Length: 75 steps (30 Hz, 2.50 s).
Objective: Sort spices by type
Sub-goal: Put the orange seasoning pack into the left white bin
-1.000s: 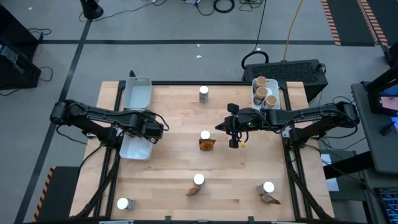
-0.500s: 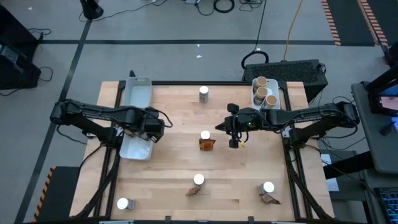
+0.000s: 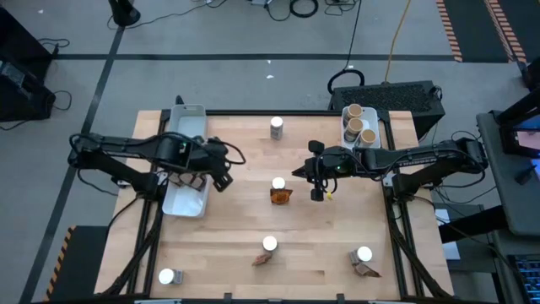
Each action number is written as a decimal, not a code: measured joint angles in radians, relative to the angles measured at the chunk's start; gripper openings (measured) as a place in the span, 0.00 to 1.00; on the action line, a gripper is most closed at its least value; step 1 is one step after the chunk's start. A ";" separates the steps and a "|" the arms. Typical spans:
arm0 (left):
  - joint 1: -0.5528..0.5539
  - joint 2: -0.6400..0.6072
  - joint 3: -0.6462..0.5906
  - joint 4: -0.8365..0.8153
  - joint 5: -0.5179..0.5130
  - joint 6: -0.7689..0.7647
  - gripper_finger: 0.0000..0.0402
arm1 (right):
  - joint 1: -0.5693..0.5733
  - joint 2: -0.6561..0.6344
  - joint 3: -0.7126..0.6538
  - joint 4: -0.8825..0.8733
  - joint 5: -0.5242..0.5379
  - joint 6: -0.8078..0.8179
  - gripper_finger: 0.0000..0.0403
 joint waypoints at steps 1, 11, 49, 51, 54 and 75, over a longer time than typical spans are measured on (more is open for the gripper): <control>-0.005 0.010 0.000 0.029 0.001 0.028 0.51 | 0.000 0.000 0.000 0.000 0.000 0.000 0.00; -0.057 0.146 -0.021 0.321 0.048 0.220 0.51 | 0.000 -0.001 0.001 -0.098 0.006 0.054 0.00; 0.005 0.474 -0.024 0.658 0.247 0.522 0.03 | 0.011 -0.003 0.001 -0.099 0.005 0.071 0.00; 0.005 0.474 -0.024 0.656 0.247 0.523 0.02 | 0.011 -0.003 0.001 -0.099 0.005 0.071 0.00; 0.005 0.474 -0.024 0.634 0.246 0.523 0.01 | 0.011 -0.003 0.001 -0.099 0.005 0.071 0.00; 0.002 0.316 -0.024 0.510 0.280 0.529 0.03 | 0.011 -0.003 0.001 -0.089 0.004 0.064 0.00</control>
